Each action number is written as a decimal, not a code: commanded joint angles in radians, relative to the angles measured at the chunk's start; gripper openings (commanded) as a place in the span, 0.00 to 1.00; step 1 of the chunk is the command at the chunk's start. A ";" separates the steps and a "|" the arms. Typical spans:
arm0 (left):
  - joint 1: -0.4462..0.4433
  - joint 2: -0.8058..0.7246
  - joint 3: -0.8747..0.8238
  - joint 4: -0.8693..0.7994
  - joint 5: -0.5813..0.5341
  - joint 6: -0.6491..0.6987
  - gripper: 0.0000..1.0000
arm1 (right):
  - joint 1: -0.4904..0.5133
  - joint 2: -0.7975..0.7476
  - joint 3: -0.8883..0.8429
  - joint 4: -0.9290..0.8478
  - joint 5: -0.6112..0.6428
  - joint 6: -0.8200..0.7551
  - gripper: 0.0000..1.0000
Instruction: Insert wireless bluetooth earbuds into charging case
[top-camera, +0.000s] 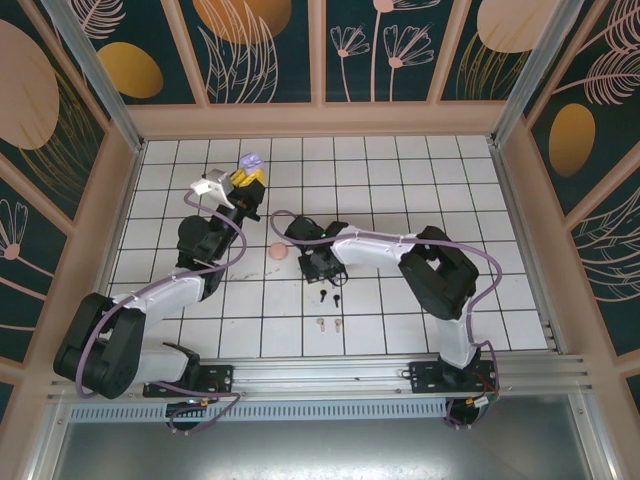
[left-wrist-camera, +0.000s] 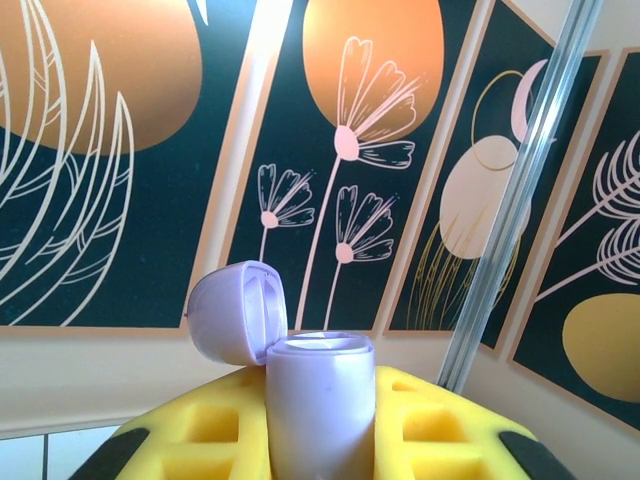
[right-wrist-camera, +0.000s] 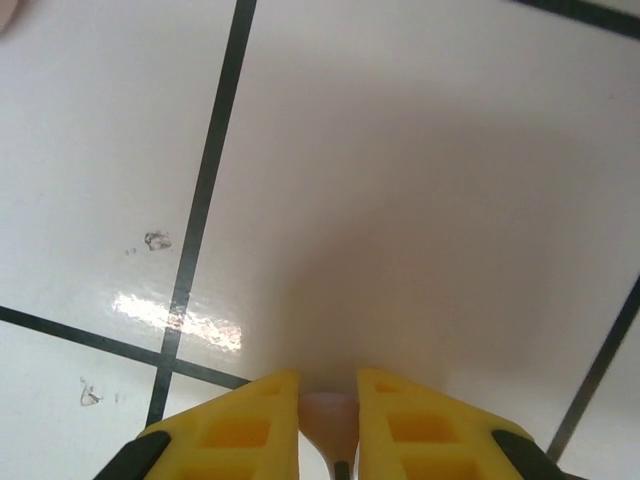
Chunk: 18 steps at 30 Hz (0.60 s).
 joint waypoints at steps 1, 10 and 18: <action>0.002 0.005 -0.019 0.079 0.033 -0.005 0.00 | -0.045 -0.096 0.052 0.005 0.021 -0.009 0.17; 0.001 0.070 -0.044 0.191 0.160 -0.009 0.00 | -0.180 -0.234 0.121 0.061 -0.016 -0.084 0.16; 0.000 0.150 0.002 0.245 0.291 0.017 0.00 | -0.245 -0.294 0.282 0.077 -0.031 -0.210 0.16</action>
